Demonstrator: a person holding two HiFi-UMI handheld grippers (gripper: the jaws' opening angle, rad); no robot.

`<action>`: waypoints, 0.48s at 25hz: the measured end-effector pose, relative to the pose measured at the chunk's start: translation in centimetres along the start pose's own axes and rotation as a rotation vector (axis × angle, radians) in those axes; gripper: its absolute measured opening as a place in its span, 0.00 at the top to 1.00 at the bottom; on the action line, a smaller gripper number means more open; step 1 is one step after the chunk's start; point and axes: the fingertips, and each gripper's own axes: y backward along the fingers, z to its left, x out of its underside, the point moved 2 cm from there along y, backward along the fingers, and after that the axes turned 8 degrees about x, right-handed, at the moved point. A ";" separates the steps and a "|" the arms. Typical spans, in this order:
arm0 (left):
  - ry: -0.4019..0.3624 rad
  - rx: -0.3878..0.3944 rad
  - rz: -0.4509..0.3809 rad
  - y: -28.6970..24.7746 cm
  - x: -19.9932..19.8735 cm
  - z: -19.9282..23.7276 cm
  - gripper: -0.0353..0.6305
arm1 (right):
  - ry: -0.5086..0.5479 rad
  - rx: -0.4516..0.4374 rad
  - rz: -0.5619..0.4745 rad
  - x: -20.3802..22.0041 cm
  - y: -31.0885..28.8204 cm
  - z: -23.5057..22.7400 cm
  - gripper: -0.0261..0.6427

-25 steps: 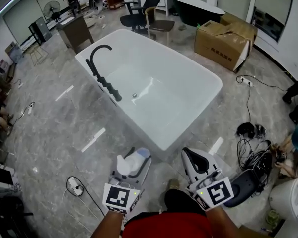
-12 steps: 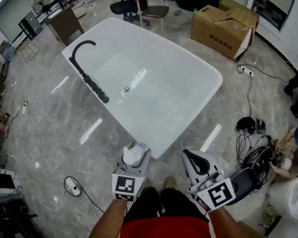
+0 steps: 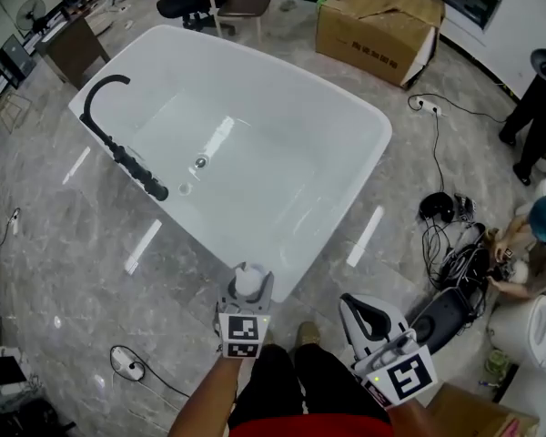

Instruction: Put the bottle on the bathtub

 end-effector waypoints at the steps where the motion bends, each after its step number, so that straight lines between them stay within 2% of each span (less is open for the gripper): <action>1: -0.005 0.008 0.008 -0.7 0.6 0.1 0.60 | -0.004 0.011 0.014 0.5 0.0 0.0 0.95; 12: -0.017 0.034 0.067 -4.2 4.5 1.4 0.60 | -0.023 0.074 0.061 2.3 -0.6 0.6 0.95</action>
